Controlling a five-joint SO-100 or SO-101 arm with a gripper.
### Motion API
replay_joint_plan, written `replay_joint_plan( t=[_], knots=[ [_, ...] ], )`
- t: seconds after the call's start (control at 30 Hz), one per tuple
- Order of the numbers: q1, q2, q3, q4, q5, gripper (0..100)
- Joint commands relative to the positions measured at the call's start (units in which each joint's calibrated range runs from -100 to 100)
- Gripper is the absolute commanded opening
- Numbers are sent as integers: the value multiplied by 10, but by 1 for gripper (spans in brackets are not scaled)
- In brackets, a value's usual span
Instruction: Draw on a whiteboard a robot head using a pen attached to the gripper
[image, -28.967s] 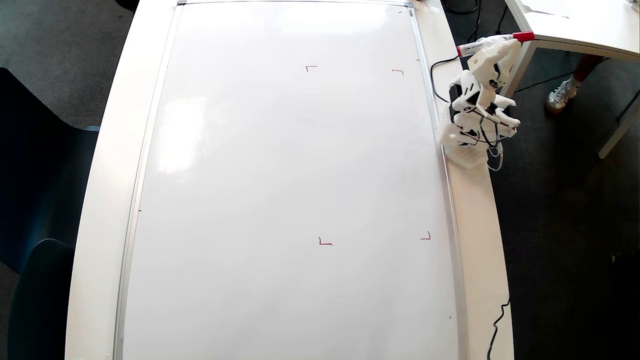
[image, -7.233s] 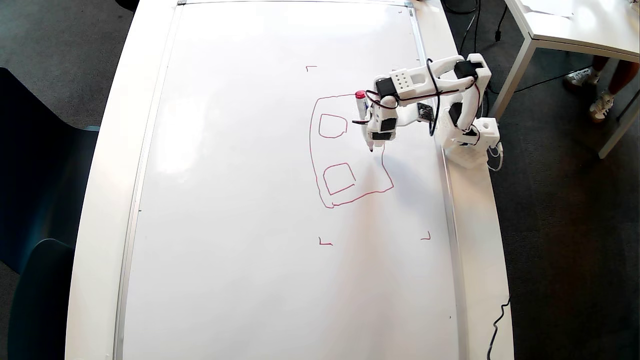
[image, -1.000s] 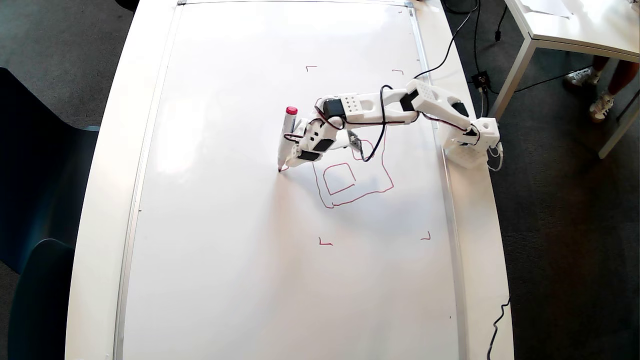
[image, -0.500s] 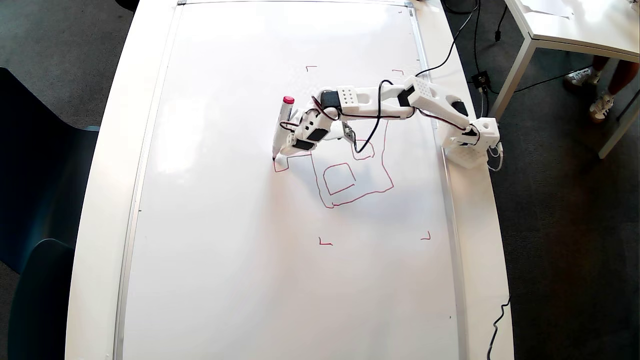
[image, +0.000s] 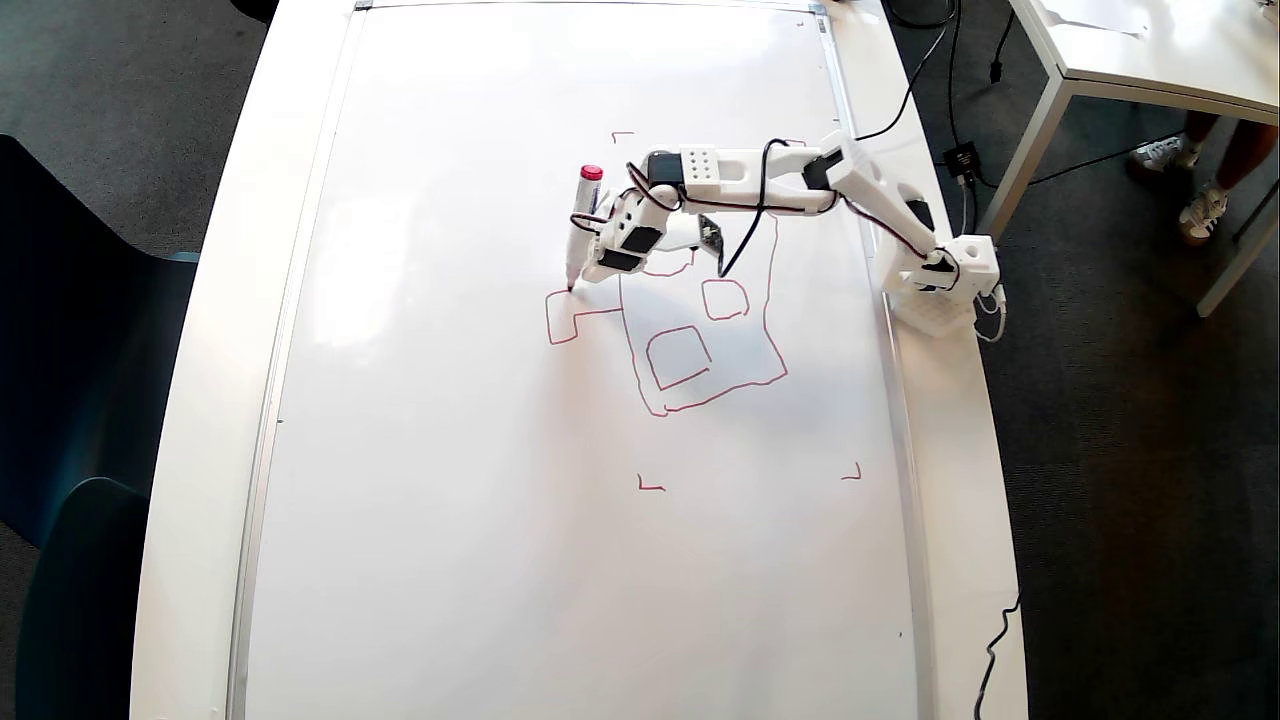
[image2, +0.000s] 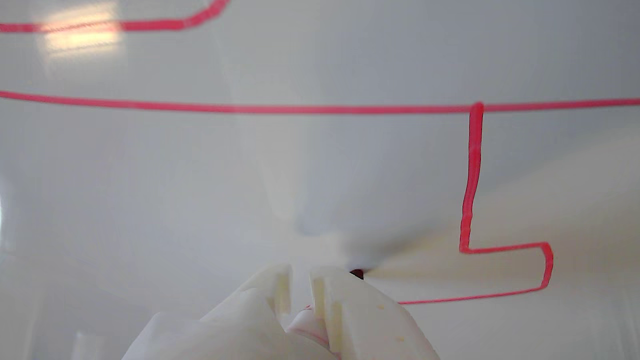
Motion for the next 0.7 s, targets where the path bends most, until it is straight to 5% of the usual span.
replay_joint_plan(
  t=[0.0,0.67],
  knots=[
    [6,-57,93,13,3,1],
    [-57,-74,54,12,2,1]
  ],
)
